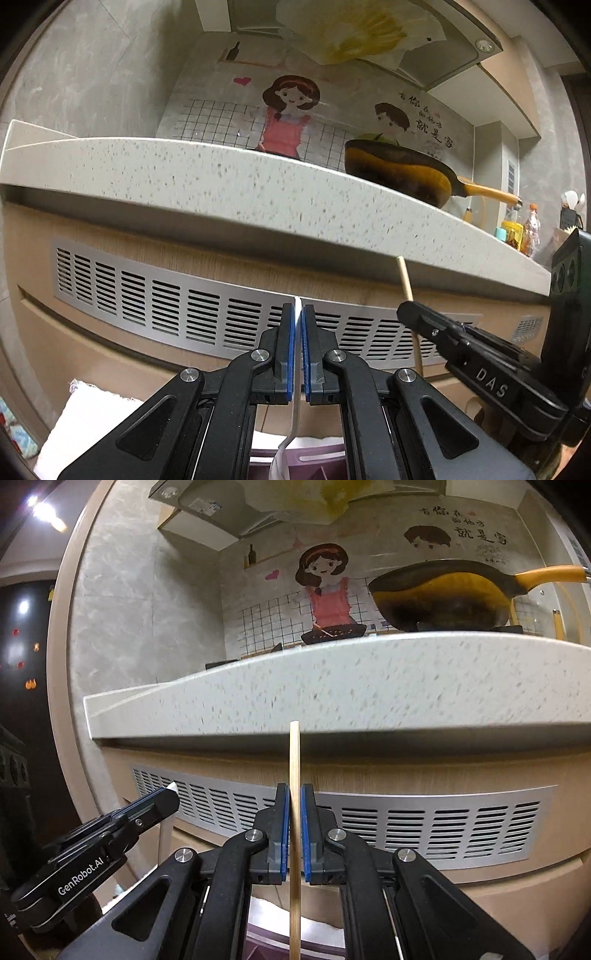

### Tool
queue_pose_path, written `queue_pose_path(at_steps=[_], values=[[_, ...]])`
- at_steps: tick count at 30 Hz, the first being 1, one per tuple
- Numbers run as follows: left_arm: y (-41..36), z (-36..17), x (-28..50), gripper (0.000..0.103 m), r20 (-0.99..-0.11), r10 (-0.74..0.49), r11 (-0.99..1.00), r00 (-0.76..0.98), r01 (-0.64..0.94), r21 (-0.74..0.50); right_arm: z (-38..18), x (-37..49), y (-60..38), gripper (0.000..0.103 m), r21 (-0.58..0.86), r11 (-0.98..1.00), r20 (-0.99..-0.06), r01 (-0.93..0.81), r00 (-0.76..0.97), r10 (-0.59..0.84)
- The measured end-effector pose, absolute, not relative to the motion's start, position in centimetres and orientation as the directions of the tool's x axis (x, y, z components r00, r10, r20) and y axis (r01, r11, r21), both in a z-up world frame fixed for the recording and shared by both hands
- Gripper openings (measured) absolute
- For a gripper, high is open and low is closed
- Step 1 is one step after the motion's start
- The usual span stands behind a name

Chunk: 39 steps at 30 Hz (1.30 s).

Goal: Organize utensils
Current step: 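Lift both held utensils over the purple caddy and open both grippers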

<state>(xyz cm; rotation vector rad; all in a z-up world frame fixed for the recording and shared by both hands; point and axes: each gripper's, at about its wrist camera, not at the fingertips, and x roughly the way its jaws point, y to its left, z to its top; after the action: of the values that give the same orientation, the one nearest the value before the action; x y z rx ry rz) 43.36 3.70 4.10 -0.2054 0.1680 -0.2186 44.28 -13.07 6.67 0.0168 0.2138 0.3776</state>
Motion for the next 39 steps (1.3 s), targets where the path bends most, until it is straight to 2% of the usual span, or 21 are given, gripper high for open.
queue_pose_path(at_steps=[4,12,14,16,17,19,20,21,24,25,27,33,39], values=[[3.3,2.4,43.2,0.003,-0.152,-0.228,0.962,0.962,0.198,-0.189,5.0,44.8,-13.1,0.006,0.049,0.933,-0.23,-0.356,0.905,0.357],[2.8,-0.9,42.7,0.007,-0.244,-0.242,0.962,0.939,0.2,-0.186,1.4,44.1,-13.2,0.006,0.011,0.928,-0.347,-0.371,0.869,0.352],[2.7,-1.3,42.5,0.012,-0.277,-0.253,0.96,0.927,0.206,-0.19,1.0,43.8,-13.6,0.007,0.022,0.924,-0.381,-0.381,0.852,0.36],[3.1,-1.3,41.9,0.025,-0.293,-0.252,0.959,0.922,0.197,-0.204,0.6,43.5,-14.0,0.009,0.038,0.923,-0.414,-0.382,0.835,0.362],[3.6,-1.3,41.4,0.028,-0.301,-0.25,0.957,0.92,0.189,-0.218,0.6,43.1,-14.3,0.012,0.043,0.925,-0.426,-0.378,0.83,0.36],[4.6,-0.9,40.3,0.047,-0.326,-0.235,0.958,0.916,0.162,-0.237,0.8,41.9,-14.9,0.021,0.036,0.927,-0.441,-0.372,0.827,0.349],[5.1,-0.8,39.6,0.053,-0.352,-0.222,0.961,0.909,0.143,-0.238,0.8,41.3,-15.1,0.026,0.028,0.929,-0.446,-0.368,0.827,0.341],[5.5,-0.7,39.1,0.064,-0.377,-0.207,0.965,0.903,0.125,-0.231,0.9,40.4,-15.3,0.029,0.017,0.93,-0.455,-0.366,0.826,0.333],[6.3,-1.1,37.1,0.077,-0.451,-0.172,0.975,0.876,0.084,-0.208,0.9,38.0,-15.5,0.045,-0.024,0.936,-0.489,-0.35,0.821,0.295],[6.6,-1.3,36.4,0.083,-0.471,-0.16,0.977,0.867,0.072,-0.199,0.8,37.2,-15.7,0.047,-0.032,0.937,-0.498,-0.347,0.819,0.286],[7.1,-2.0,34.5,0.09,-0.517,-0.131,0.983,0.846,0.044,-0.177,0.6,35.3,-15.9,0.051,-0.05,0.94,-0.519,-0.337,0.813,0.264],[7.8,-4.0,28.7,0.093,-0.571,-0.094,0.99,0.816,0.019,-0.137,-1.4,30.1,-16.0,0.06,-0.081,0.943,-0.585,-0.322,0.781,0.216],[7.5,-5.8,24.7,0.099,-0.635,-0.092,0.992,0.767,0.017,-0.124,-4.4,26.3,-14.9,0.081,-0.092,0.942,-0.644,-0.322,0.741,0.19]])
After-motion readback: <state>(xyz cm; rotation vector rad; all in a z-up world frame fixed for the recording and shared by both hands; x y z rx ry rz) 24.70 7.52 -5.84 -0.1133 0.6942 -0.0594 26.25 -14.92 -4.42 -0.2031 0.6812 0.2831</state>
